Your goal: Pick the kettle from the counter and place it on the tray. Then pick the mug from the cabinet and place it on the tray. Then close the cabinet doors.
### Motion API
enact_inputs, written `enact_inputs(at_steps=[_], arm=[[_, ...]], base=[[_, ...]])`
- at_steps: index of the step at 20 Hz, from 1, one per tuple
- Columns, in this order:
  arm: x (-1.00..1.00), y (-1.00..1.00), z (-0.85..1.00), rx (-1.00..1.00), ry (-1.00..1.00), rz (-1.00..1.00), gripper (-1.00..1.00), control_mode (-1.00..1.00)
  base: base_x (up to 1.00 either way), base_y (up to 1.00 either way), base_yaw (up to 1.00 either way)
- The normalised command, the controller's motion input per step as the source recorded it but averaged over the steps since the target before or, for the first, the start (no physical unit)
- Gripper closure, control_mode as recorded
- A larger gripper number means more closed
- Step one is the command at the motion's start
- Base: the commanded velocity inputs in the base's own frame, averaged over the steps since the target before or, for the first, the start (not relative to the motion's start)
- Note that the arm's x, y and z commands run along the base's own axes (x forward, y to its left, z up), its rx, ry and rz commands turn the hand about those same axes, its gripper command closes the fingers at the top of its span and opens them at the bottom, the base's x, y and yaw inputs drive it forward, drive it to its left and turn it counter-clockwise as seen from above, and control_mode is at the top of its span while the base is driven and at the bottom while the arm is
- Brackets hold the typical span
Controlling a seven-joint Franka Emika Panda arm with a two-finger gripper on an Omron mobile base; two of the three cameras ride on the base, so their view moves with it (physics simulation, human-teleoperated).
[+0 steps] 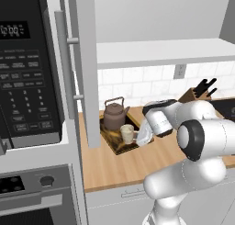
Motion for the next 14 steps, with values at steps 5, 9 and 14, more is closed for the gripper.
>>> enact_inputs(at_steps=[5, 9, 14], arm=[[0.07, 0.0, -0.07, 0.0, -0.02, 0.03, 1.0, -1.0], [0.0, 0.03, -0.11, 0.0, -0.02, 0.02, 1.0, -1.0], [0.0, -0.01, -0.05, -0.06, -0.01, 0.02, -1.0, -1.0]], base=[[0.0, 0.0, 0.0], [0.0, 0.0, 0.0], [0.0, 0.0, 0.0]])
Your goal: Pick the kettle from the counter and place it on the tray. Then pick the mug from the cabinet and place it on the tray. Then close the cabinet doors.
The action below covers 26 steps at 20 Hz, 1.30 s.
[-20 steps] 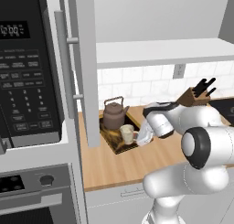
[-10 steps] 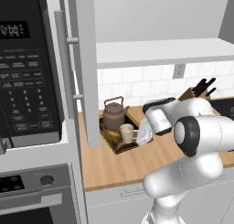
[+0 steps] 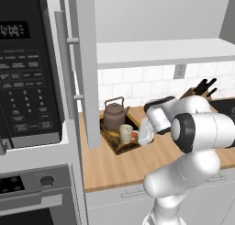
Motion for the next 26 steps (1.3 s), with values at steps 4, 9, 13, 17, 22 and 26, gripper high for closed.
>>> enact_inputs(at_steps=[4, 9, 13, 17, 22, 26], arm=[[0.0, -0.06, 0.0, -0.13, 0.0, 0.0, -1.0, -1.0], [-0.01, -0.02, 0.19, -0.09, -0.01, 0.0, -1.0, -1.0], [-0.11, -0.06, 0.49, 0.0, -0.01, 0.0, -1.0, -1.0], [-0.27, -0.11, 0.56, 0.0, 0.01, 0.0, -1.0, -1.0], [-0.37, -0.08, 0.63, 0.01, 0.02, -0.04, -1.0, -1.0], [-0.48, 0.0, 0.61, 0.06, 0.0, -0.16, -1.0, -1.0]], base=[[0.0, 0.0, 0.0], [0.0, 0.0, 0.0], [0.0, 0.0, 0.0], [0.0, 0.0, 0.0], [0.0, 0.0, 0.0], [0.0, 0.0, 0.0]])
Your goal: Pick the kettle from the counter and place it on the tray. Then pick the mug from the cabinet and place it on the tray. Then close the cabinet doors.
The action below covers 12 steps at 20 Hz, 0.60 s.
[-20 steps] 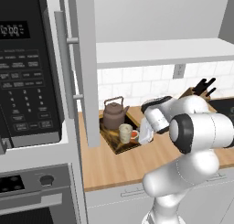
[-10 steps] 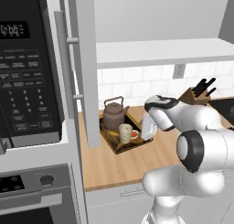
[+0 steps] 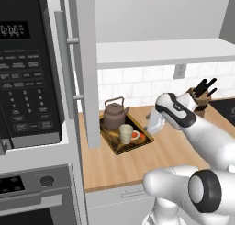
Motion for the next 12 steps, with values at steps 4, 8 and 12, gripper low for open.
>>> enact_inputs(at_steps=[4, 8, 12], arm=[[-0.68, 0.0, 0.42, 0.13, 0.05, -0.33, -1.0, -1.0], [-0.6, 0.0, 0.54, 0.13, 0.0, -0.18, -1.0, -1.0], [-0.57, 0.0, 0.55, 0.08, -0.01, -0.08, -1.0, -1.0]], base=[[0.0, 0.0, 0.0], [0.0, 0.0, 0.0], [0.0, 0.0, 0.0]])
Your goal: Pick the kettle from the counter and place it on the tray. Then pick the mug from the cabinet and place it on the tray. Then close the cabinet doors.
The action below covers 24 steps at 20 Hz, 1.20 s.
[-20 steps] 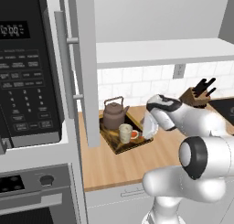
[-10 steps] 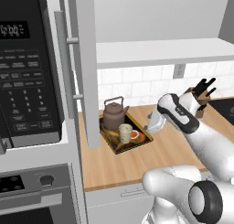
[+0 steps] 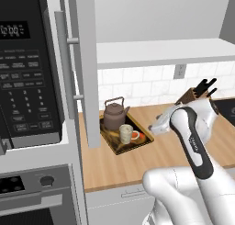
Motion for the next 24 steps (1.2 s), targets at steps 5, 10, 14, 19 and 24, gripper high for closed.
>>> enact_inputs(at_steps=[5, 10, 14, 19, 24], arm=[[-0.43, 0.02, 0.6, 0.01, -0.06, 0.04, -1.0, -1.0], [-0.34, 0.0, 0.58, 0.0, -0.05, 0.23, -1.0, -1.0], [-0.35, 0.07, 0.6, 0.0, -0.19, 0.29, -1.0, -1.0], [-0.42, 0.22, 0.5, -0.08, -0.55, 0.21, -1.0, -1.0], [-0.51, 0.37, 0.43, -0.09, -0.55, 0.04, -1.0, -1.0]], base=[[0.0, 0.0, 0.0], [0.0, 0.0, 0.0], [0.0, 0.0, 0.0], [0.0, 0.0, 0.0], [0.0, 0.0, 0.0]])
